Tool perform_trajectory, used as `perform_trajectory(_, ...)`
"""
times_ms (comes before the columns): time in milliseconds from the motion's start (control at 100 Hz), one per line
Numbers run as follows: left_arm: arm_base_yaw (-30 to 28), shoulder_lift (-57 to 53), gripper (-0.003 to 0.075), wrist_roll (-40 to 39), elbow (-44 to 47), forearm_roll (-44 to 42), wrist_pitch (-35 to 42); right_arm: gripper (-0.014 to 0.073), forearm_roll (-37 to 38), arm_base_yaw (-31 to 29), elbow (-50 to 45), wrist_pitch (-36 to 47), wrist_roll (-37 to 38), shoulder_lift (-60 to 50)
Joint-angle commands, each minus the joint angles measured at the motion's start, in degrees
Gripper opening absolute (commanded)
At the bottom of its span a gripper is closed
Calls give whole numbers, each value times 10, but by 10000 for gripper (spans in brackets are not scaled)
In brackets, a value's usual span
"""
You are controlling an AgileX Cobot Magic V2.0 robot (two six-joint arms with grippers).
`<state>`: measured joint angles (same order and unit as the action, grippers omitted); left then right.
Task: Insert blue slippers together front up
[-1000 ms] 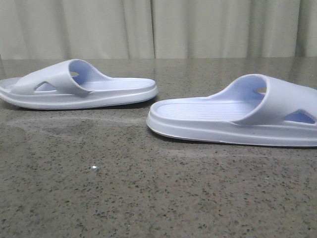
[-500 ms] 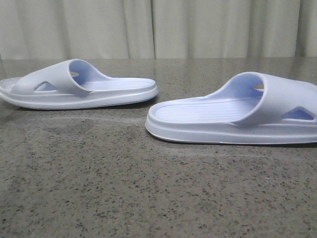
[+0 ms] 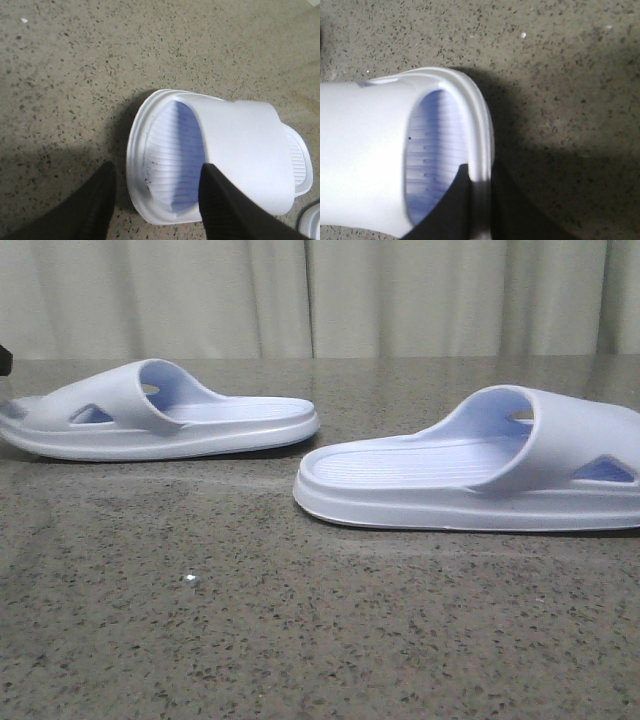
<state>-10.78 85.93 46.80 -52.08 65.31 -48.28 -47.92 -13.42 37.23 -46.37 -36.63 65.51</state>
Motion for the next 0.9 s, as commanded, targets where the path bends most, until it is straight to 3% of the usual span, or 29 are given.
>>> perform_trajectory(0,-1,2,331,10,-25,39,-23,-102,-10,-2,18,10,-12,-6)
perform_trajectory(410,16,63,317,30,-52,45,-65,-102,-10,-2,18,13,-13,-6)
perform_trajectory(530,29,72,225,30,-62,42,-72,-102,-10,-2,18,13,-13,-6)
perform_trajectory(650,30,72,22,30,-62,48,-70,-102,-10,-2,18,12,-13,-6)
perform_trajectory(890,21,60,15,40,-62,48,-70,-102,-32,-2,18,43,-13,-7)
